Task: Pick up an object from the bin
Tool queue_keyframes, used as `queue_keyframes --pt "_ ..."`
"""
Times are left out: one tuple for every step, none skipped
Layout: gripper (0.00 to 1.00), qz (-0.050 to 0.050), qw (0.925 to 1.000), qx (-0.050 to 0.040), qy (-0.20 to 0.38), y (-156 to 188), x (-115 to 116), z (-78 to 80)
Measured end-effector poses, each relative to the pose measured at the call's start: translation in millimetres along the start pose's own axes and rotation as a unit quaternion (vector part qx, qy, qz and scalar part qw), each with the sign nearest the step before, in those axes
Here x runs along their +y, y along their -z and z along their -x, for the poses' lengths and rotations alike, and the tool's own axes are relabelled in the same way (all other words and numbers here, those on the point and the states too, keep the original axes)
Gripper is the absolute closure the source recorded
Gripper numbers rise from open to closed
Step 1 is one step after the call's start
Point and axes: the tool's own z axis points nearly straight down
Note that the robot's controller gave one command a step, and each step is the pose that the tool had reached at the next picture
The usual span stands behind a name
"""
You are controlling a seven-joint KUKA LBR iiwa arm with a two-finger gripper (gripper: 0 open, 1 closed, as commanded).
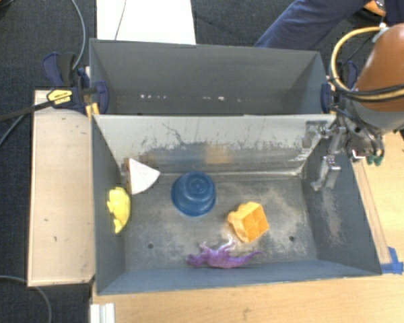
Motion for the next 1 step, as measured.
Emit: queue_keyframes --pt "0.0 0.0 0.9986 -0.0005 0.053 -49.1 21.6 -12.0"
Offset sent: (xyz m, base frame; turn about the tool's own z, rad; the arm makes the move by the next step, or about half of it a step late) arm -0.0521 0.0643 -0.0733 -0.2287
